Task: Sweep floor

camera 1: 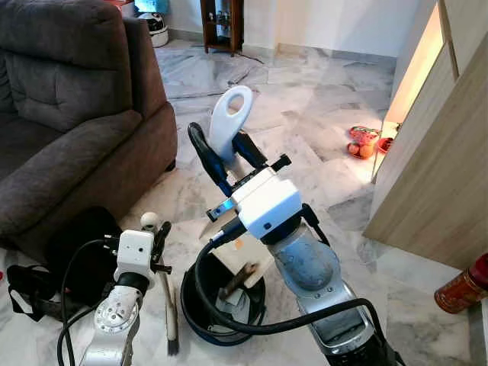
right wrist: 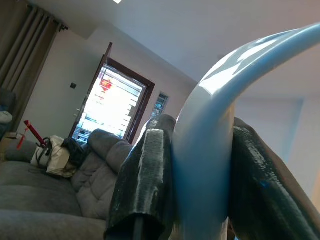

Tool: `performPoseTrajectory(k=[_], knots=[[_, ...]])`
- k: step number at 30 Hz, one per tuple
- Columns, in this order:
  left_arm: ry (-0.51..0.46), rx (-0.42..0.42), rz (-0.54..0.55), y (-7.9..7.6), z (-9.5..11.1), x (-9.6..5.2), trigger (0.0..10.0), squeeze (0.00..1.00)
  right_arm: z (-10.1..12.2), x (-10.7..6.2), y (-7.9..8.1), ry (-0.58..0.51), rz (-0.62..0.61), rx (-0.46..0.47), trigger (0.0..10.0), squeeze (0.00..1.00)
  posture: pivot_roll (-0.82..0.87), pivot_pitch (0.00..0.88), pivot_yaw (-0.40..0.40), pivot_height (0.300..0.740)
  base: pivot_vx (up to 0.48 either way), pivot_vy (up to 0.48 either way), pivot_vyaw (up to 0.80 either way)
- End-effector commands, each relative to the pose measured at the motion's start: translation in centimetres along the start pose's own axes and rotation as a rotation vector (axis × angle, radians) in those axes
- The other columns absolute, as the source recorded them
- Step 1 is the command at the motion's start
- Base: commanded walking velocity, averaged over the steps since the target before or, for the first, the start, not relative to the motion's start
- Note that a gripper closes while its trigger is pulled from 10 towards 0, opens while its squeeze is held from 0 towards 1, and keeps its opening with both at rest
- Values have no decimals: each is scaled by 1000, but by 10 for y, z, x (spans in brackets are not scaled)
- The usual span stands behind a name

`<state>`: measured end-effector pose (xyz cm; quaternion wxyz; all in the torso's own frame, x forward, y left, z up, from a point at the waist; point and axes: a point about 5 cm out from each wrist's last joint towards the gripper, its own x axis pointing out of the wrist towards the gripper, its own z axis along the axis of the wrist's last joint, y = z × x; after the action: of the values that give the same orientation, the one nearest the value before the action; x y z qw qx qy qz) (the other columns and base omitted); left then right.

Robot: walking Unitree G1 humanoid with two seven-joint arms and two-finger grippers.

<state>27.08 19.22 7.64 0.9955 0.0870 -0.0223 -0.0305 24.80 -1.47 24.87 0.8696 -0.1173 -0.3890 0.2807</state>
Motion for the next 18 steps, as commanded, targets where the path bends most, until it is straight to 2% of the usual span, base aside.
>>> performPoseTrajectory(k=[1, 11, 17, 18], knots=[[-61, 10, 7, 4, 11, 3, 10000, 0, 9, 3, 1, -57, 2, -1, 10000, 0, 122, 79, 38, 740, 0, 0, 0], [-61, 9, 6, 3, 11, 3, 10000, 0, 7, 3, -4, -45, -39, 3, 10000, 0, 123, 71, 37, 740, 0, 0, 0], [-63, 8, 4, 3, 11, 4, 10000, 0, -1, 4, -27, -9, -124, -107, 10000, 0, 115, 58, 41, 740, 0, 0, 0], [-64, 8, 2, 3, 11, 4, 10000, 0, -5, 2, -36, 12, -147, -145, 10000, 0, 113, 55, 42, 740, 0, 0, 0]])
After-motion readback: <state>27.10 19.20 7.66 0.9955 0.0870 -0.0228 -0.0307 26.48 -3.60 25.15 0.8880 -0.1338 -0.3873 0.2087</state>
